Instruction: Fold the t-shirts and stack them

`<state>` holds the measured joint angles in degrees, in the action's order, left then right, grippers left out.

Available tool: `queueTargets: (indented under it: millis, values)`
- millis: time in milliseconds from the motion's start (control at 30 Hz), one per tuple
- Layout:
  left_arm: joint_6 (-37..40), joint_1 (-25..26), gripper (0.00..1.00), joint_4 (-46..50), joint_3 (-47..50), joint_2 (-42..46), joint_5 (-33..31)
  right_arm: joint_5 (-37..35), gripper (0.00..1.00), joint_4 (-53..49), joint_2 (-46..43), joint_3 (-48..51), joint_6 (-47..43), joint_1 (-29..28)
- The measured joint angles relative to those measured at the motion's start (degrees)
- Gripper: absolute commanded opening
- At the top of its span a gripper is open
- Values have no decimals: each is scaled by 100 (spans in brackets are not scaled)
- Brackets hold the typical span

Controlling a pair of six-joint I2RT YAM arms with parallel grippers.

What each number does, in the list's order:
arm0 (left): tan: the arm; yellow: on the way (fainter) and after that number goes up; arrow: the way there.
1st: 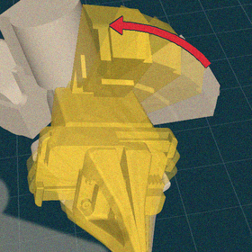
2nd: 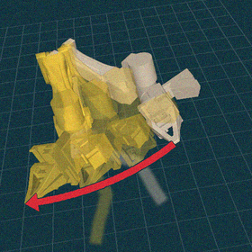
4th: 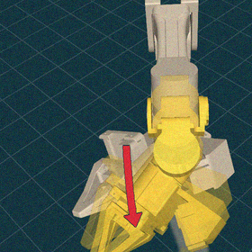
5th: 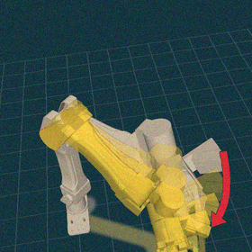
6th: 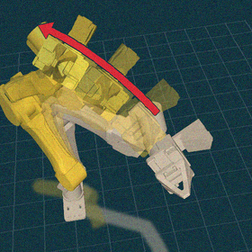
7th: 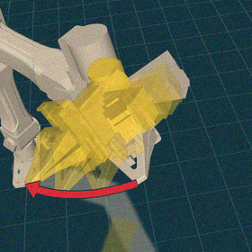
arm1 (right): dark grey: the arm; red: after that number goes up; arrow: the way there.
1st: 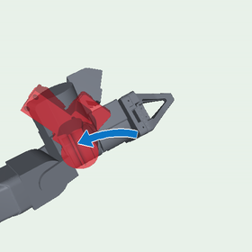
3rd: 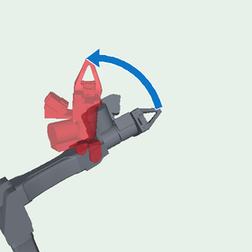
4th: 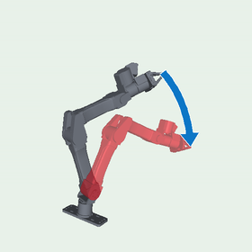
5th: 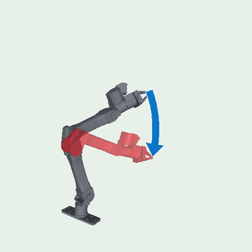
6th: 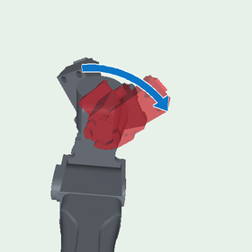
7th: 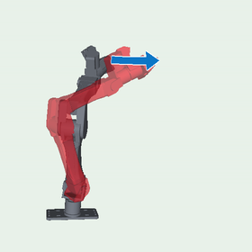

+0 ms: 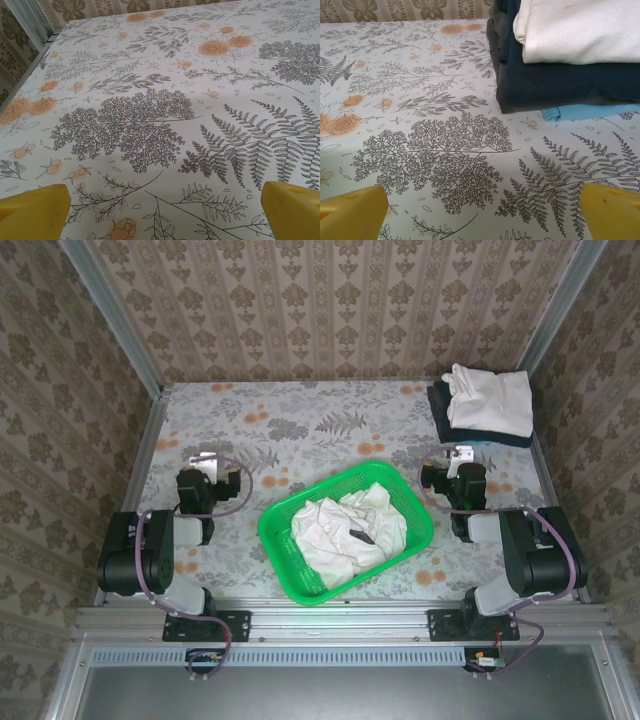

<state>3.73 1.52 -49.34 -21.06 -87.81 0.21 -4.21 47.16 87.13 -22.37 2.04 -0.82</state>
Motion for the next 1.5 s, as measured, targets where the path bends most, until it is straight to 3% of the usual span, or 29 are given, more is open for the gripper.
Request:
queueTargets:
  millis: [1000, 1100, 1200, 1333, 1400, 1500]
  values:
    - [-2, -7, 100, 76, -42, 2, -44, 0, 100, 9, 0, 0, -20, 0]
    - [-4, 83, 100, 881, -391, 260, -404, -50, 100, -337, -94, -125, -7, 0]
    - [-212, 315, 100, 2146, -966, 1180, -776, -98, 100, -1504, -697, -612, 20, -24]
    - [-1620, 422, 100, 3884, -1939, 2747, -918, -426, 100, -2645, -1880, -1314, 938, -81]
    - [-2179, 367, 100, 4446, -2120, 3333, -752, -361, 100, -3263, -2371, -1602, 1563, -17]
    - [-2415, 450, 100, 5031, -2142, 3744, 66, 238, 100, -3565, -2979, -1467, 2216, 94]
